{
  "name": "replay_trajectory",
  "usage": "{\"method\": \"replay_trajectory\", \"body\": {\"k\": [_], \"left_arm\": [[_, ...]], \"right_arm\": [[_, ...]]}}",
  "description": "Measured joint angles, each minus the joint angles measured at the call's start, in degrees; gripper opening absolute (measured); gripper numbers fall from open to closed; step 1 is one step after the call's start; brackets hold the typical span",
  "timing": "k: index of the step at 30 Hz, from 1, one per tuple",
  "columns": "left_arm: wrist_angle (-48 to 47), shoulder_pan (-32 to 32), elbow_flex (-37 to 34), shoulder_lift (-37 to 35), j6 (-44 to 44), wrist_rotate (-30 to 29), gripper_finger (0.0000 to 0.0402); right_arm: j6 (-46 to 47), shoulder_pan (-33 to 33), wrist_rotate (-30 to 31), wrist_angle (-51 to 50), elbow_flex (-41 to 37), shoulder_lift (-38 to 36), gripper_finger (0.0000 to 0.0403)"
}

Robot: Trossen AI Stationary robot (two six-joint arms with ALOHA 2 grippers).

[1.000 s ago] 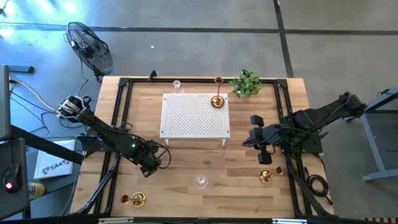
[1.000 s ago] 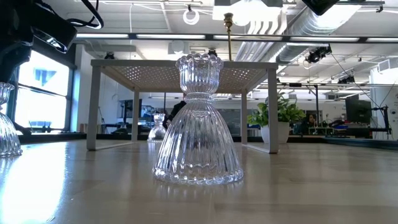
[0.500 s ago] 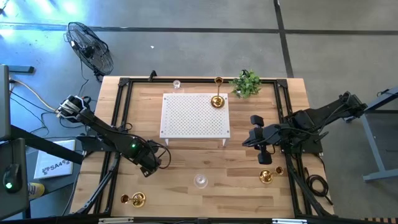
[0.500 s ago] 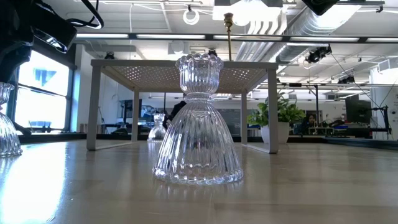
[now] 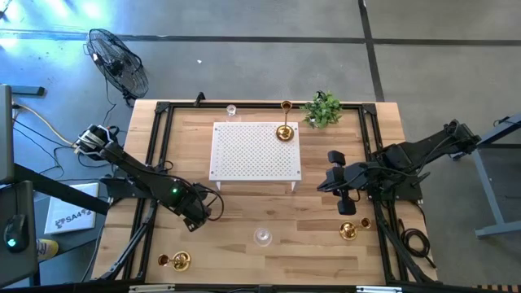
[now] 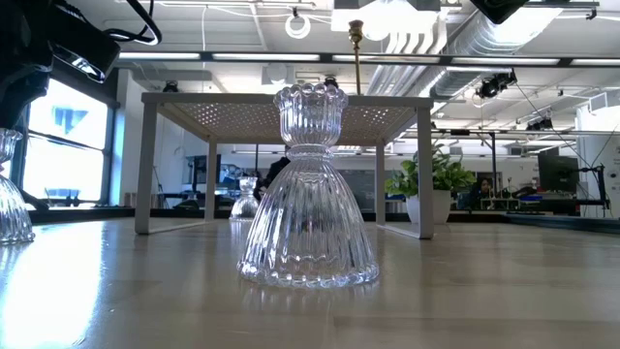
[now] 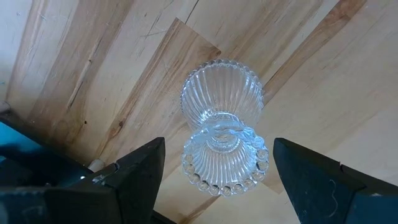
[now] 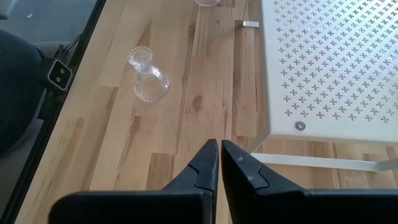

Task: Pick & Place candle stick holders
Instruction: Put the middle left transparent glass candle holder on the shelf

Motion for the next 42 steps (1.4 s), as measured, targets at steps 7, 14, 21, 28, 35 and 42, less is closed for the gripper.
{"method": "replay_trajectory", "body": {"k": [7,14,21,28,35,42], "left_arm": [[0.0,0.0,0.0,0.0,0.0,0.0,0.0294],[0.0,0.0,0.0,0.0,0.0,0.0,0.0294],[0.0,0.0,0.0,0.0,0.0,0.2,0.0294],[0.0,0.0,0.0,0.0,0.0,0.2,0.0294],[0.0,0.0,0.0,0.0,0.0,0.2,0.0294],[0.0,0.0,0.0,0.0,0.0,0.2,0.0294]], "right_arm": [[0.0,0.0,-0.2,1.6,0.0,0.0,0.0008],[-1.0,0.0,-0.6,2.3,0.0,0.0,0.0001],[-1.0,0.0,-0.7,2.8,0.0,0.0,0.0009],[-1.0,0.0,-0.7,2.8,0.0,0.0,0.0002],[-1.0,0.0,-0.7,3.3,0.0,0.0,0.0002],[-1.0,0.0,-0.7,3.8,0.0,0.0,0.0002]]}}
